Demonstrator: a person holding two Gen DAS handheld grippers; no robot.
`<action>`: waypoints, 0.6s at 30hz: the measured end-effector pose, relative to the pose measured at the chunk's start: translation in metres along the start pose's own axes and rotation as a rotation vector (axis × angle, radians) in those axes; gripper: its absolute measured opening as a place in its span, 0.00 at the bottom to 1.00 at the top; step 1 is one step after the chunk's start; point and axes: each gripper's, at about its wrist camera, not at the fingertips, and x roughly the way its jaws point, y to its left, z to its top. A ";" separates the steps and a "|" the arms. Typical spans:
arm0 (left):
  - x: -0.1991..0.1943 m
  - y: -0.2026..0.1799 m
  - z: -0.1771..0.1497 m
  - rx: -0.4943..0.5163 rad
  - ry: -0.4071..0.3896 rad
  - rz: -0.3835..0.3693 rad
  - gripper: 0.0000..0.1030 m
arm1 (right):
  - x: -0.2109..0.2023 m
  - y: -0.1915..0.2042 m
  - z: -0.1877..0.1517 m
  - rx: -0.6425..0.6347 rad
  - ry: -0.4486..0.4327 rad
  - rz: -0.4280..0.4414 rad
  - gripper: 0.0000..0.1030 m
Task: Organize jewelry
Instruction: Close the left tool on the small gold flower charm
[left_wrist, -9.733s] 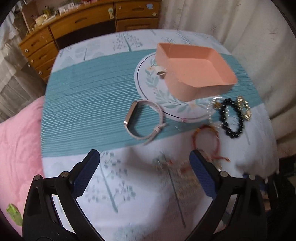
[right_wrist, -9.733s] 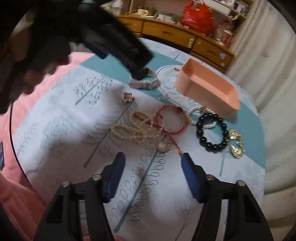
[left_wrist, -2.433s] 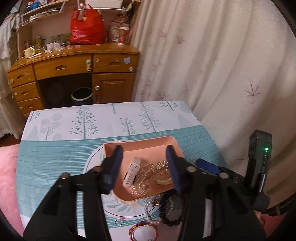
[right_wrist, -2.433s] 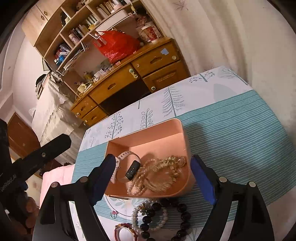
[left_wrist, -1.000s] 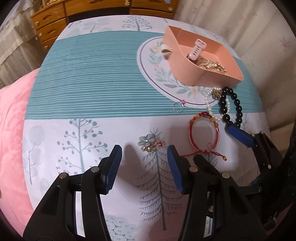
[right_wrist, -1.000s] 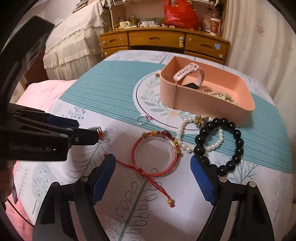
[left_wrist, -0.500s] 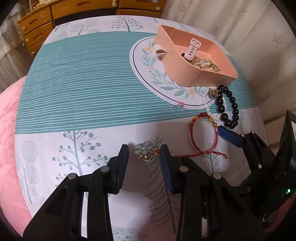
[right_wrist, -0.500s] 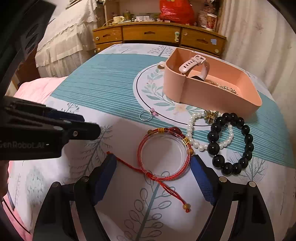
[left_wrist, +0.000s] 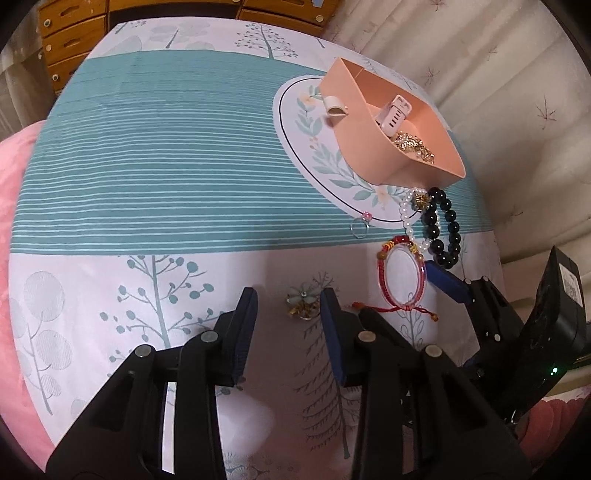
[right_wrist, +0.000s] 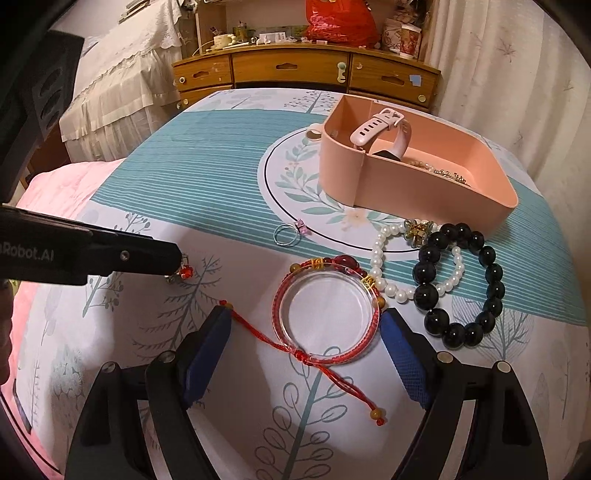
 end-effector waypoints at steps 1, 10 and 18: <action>0.001 0.000 0.000 0.007 -0.004 -0.009 0.30 | 0.000 0.000 0.000 0.000 -0.002 0.000 0.82; -0.004 0.002 0.001 -0.018 -0.061 -0.084 0.16 | -0.002 0.004 0.001 -0.021 -0.030 0.008 0.55; -0.033 0.008 0.005 -0.112 -0.179 -0.234 0.16 | -0.005 -0.008 0.004 0.074 -0.014 0.076 0.54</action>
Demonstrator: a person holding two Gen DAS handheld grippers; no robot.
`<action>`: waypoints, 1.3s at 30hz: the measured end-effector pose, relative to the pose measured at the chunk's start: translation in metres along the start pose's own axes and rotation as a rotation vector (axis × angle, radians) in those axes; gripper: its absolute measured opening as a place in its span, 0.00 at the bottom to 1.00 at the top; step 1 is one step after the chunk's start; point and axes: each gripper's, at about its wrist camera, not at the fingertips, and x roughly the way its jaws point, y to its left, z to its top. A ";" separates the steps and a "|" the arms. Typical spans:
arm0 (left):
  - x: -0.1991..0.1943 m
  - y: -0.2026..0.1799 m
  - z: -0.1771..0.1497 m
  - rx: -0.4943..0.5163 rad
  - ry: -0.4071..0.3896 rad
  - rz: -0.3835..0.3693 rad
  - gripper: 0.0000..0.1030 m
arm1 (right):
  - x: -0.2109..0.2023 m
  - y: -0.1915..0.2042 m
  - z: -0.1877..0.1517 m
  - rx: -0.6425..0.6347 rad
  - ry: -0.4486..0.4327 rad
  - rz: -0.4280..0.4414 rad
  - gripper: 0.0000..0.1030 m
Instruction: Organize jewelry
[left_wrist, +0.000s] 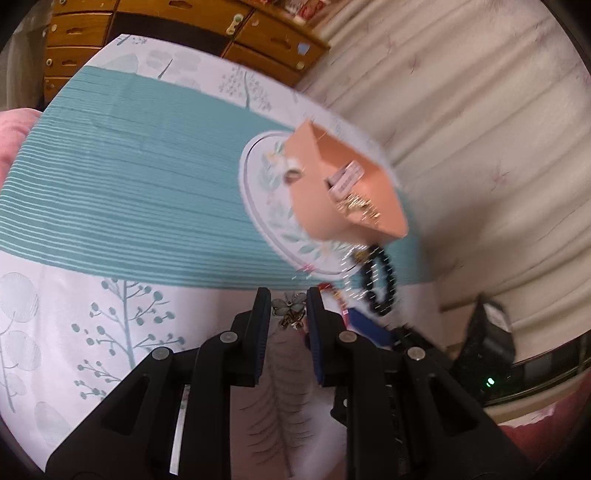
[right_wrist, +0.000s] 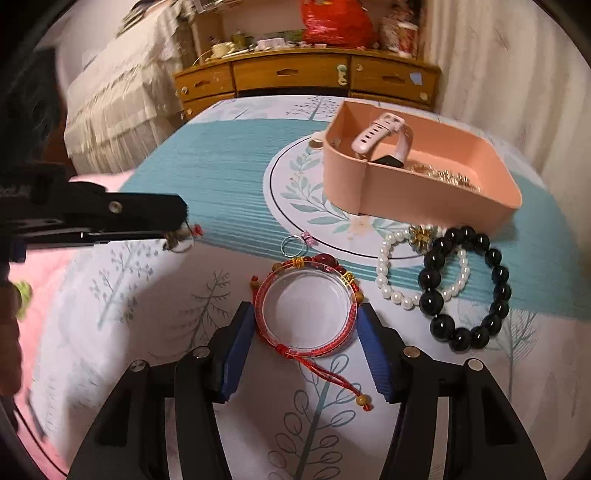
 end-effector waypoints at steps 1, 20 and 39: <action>-0.001 -0.001 0.001 0.000 -0.005 -0.002 0.16 | -0.002 -0.005 0.000 0.033 0.000 0.023 0.54; -0.003 -0.046 -0.009 0.013 -0.056 -0.158 0.16 | -0.071 -0.054 0.006 0.186 -0.203 0.342 0.60; 0.001 -0.078 -0.022 0.067 -0.034 -0.259 0.16 | -0.111 -0.099 0.024 0.054 -0.180 0.557 0.22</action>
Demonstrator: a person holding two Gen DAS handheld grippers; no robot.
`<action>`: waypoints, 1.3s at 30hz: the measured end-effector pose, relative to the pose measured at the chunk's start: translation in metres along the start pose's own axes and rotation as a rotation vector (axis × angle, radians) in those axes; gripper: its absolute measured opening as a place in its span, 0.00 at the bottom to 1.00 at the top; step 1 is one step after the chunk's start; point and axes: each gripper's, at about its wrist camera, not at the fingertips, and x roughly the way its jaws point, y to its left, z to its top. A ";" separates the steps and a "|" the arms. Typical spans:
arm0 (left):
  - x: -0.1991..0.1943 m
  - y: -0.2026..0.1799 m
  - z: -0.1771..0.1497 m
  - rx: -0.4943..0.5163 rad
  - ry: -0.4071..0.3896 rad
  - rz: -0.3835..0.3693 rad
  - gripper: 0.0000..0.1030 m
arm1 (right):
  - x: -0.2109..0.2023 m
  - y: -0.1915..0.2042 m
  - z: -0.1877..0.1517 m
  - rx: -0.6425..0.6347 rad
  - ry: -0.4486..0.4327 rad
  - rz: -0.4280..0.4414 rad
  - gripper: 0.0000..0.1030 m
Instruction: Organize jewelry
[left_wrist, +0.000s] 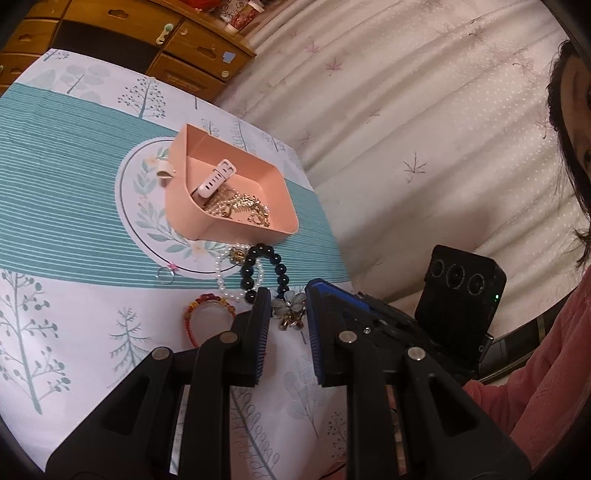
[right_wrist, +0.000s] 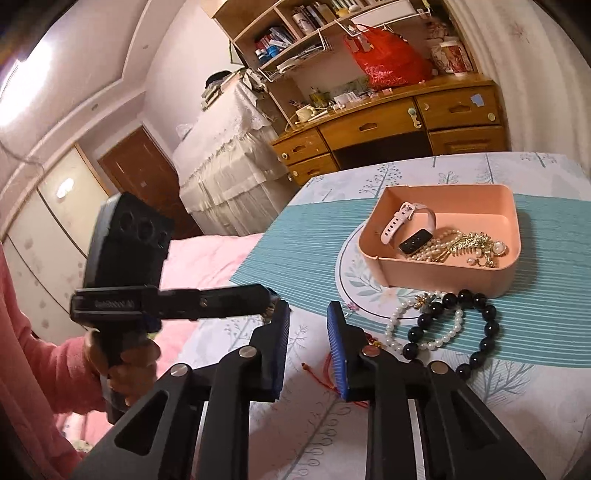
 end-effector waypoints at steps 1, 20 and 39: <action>0.001 -0.003 0.000 0.006 -0.006 0.014 0.16 | 0.000 -0.001 0.000 0.009 0.005 0.001 0.22; 0.022 0.012 -0.015 -0.122 0.028 0.233 0.36 | 0.000 -0.025 -0.006 -0.015 0.128 -0.065 0.22; 0.043 0.011 -0.036 0.053 0.087 0.596 0.48 | 0.064 -0.022 -0.037 -0.163 0.293 -0.163 0.25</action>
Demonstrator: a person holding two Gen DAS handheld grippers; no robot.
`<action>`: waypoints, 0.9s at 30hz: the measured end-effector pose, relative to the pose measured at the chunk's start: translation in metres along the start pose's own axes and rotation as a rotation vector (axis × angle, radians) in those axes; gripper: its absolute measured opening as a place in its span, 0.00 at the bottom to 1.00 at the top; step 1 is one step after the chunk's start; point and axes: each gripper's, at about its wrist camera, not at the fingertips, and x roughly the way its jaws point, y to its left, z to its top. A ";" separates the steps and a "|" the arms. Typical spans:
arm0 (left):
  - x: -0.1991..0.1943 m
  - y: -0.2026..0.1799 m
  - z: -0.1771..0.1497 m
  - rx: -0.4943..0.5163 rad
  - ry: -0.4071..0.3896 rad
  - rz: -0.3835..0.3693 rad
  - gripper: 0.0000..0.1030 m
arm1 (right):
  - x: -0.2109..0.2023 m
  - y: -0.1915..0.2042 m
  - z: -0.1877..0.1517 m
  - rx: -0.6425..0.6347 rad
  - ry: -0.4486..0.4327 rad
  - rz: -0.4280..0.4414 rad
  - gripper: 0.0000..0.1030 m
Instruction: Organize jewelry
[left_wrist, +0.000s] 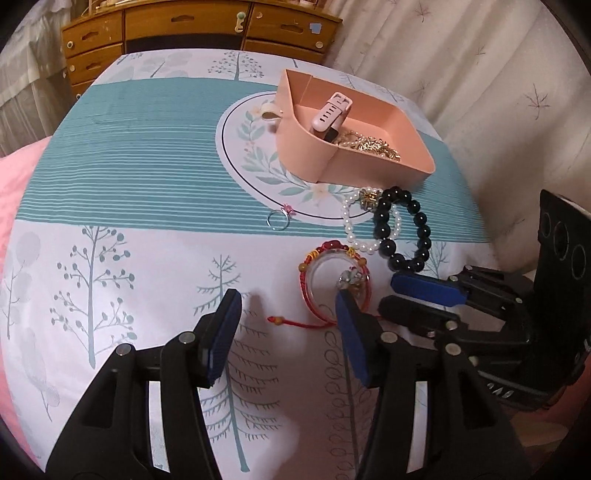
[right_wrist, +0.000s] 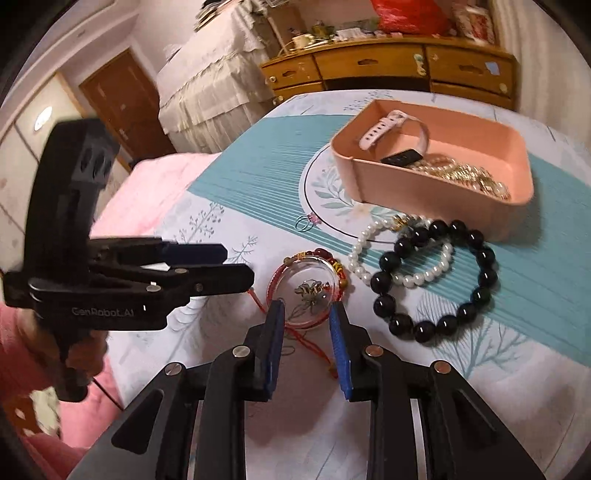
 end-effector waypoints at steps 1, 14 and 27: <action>0.000 0.000 0.000 -0.004 -0.006 -0.001 0.48 | 0.004 0.003 0.001 -0.026 -0.007 -0.010 0.25; 0.003 0.003 0.000 -0.004 -0.012 -0.019 0.48 | 0.033 0.024 0.009 -0.208 0.014 -0.132 0.16; 0.007 -0.009 0.006 0.076 -0.012 -0.089 0.24 | 0.023 0.022 0.002 -0.276 -0.013 -0.130 0.15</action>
